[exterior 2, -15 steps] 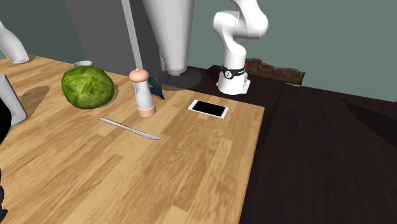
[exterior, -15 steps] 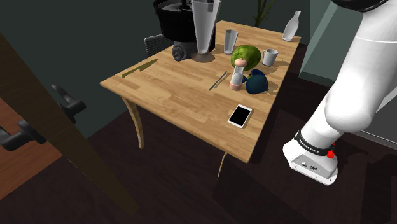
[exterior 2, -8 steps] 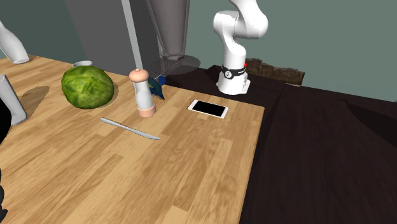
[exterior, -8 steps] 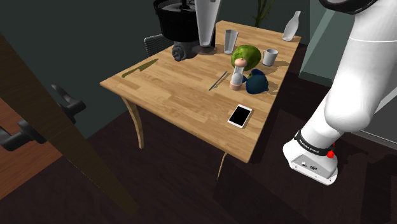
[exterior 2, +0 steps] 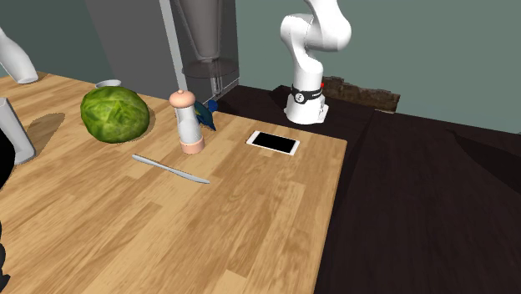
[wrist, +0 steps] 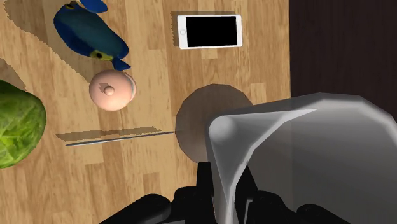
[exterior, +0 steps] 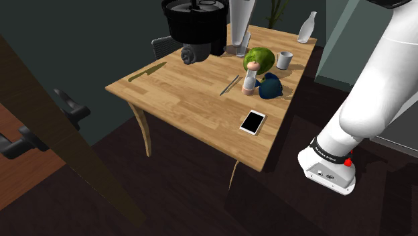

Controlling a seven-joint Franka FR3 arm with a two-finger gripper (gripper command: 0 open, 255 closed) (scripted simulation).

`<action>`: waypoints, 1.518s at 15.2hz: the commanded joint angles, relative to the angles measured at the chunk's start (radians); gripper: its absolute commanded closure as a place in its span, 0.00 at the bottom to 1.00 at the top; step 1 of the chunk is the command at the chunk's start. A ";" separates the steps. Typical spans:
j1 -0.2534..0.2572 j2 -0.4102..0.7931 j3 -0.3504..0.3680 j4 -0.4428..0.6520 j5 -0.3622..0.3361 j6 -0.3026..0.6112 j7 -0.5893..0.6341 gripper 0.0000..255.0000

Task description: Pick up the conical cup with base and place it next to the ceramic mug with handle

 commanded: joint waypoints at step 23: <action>-0.373 0.105 -0.264 0.144 -0.055 -0.125 -0.644 1.00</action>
